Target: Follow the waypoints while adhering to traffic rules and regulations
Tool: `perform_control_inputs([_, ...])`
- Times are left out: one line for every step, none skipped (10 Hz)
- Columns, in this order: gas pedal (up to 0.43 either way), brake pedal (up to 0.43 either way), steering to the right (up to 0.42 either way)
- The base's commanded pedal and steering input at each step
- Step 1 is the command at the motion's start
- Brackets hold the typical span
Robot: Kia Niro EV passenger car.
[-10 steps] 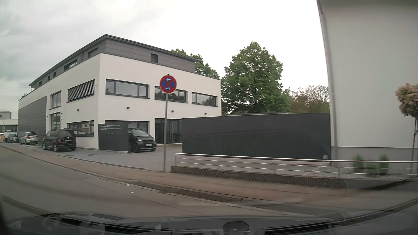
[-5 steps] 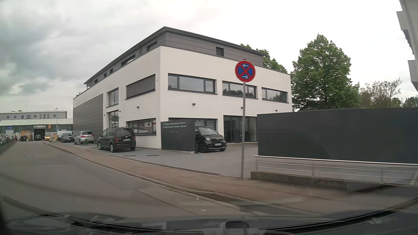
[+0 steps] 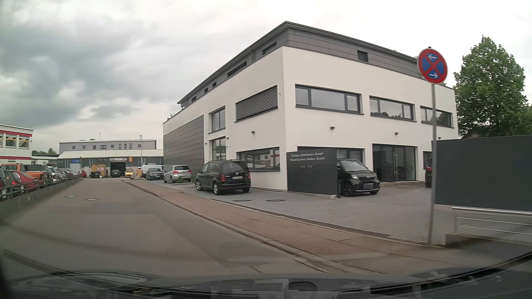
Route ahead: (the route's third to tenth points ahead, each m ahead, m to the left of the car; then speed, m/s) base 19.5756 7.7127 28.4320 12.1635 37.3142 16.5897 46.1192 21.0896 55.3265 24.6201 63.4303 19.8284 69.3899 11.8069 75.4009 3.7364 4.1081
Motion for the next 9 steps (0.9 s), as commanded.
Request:
perform_control_inputs([0.138,0.000,-0.383])
perform_control_inputs([0.138,0.000,-0.354])
perform_control_inputs([0.138,0.000,-0.323])
perform_control_inputs([0.138,0.000,-0.299])
perform_control_inputs([0.138,0.000,-0.284])
perform_control_inputs([0.138,0.000,-0.259])
perform_control_inputs([0.138,0.000,-0.234])
perform_control_inputs([0.138,0.000,-0.212])
perform_control_inputs([0.138,0.000,-0.201])
